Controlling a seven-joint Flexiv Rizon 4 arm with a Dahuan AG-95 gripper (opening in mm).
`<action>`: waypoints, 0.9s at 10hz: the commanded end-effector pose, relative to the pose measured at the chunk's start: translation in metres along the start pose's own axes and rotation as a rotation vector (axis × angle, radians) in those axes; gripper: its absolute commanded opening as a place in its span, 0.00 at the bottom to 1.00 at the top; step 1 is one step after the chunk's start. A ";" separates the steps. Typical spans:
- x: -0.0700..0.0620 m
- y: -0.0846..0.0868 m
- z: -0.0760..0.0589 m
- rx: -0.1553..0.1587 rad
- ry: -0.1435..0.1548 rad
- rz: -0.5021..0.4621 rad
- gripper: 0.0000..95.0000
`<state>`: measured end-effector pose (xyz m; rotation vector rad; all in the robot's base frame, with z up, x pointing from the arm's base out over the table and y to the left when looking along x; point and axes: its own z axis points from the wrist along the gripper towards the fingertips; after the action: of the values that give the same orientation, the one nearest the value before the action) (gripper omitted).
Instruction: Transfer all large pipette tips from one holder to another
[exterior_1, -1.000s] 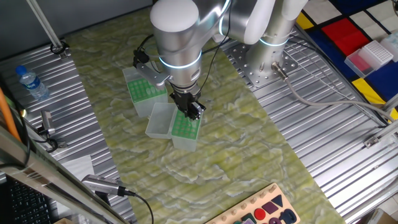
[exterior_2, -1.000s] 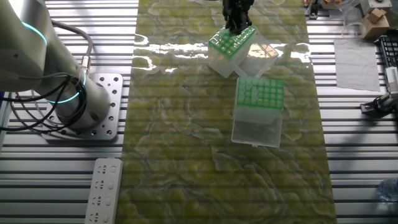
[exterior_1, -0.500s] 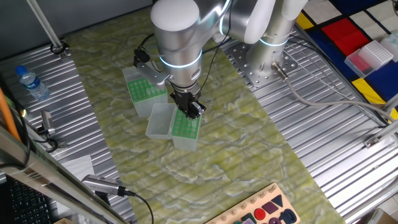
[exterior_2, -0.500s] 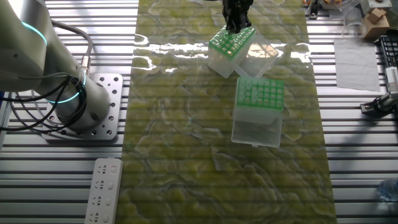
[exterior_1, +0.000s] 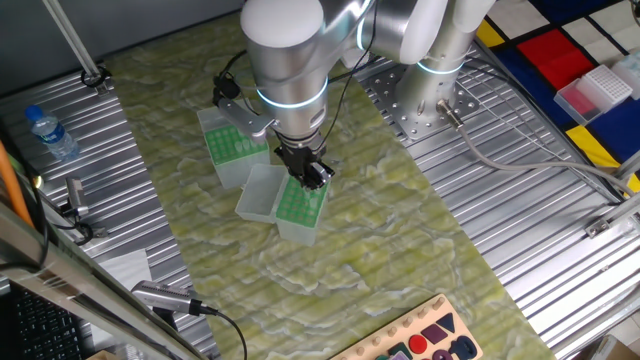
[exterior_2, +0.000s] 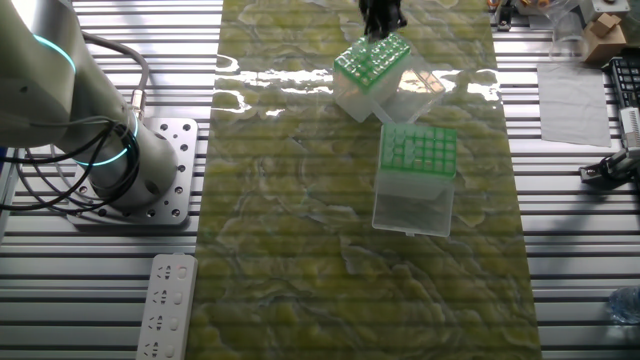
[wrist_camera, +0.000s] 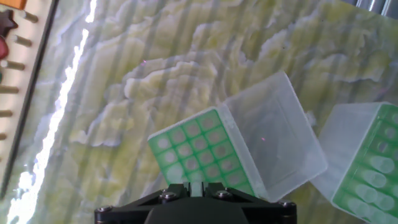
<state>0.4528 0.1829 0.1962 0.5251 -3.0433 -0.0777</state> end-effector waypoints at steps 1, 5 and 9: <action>-0.001 0.000 -0.017 0.003 0.024 -0.006 0.00; -0.009 -0.005 -0.060 -0.005 0.081 -0.003 0.00; -0.015 -0.007 -0.092 -0.008 0.129 -0.014 0.00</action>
<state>0.4759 0.1775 0.2883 0.5300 -2.9111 -0.0527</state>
